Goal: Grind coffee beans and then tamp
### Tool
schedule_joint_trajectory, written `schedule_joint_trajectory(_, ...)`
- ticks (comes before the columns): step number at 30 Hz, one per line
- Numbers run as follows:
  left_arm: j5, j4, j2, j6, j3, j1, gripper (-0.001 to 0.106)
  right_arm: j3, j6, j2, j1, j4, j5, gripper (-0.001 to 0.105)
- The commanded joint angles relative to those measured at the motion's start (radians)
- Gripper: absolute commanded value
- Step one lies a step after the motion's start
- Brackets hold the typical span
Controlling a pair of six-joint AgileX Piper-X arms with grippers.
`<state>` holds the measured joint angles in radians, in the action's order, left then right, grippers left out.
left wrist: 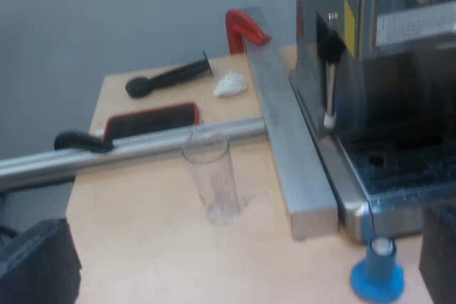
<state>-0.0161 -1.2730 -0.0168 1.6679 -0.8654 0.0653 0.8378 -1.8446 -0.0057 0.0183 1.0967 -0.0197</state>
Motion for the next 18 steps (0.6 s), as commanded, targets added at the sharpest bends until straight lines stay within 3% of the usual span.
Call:
schedule_joint_trajectory(1,-0.017,-0.048,-0.1,0.001,0.001,0.001,0.105,-0.013,-0.006,-0.053,0.005,0.013,0.011,0.088)
schedule_joint_trajectory(5,-0.03,-0.137,-0.137,0.009,-0.011,-0.002,0.105,-0.045,-0.091,-0.049,-0.002,0.007,0.128,0.088)
schedule_joint_trajectory(8,-0.056,-0.147,-0.138,0.035,-0.011,-0.003,0.105,-0.062,-0.082,-0.049,-0.002,0.006,0.136,0.088)
schedule_joint_trajectory(18,-0.06,0.056,-0.138,0.059,0.064,-0.003,0.105,-0.167,-0.083,-0.047,-0.002,-0.025,0.136,0.088)
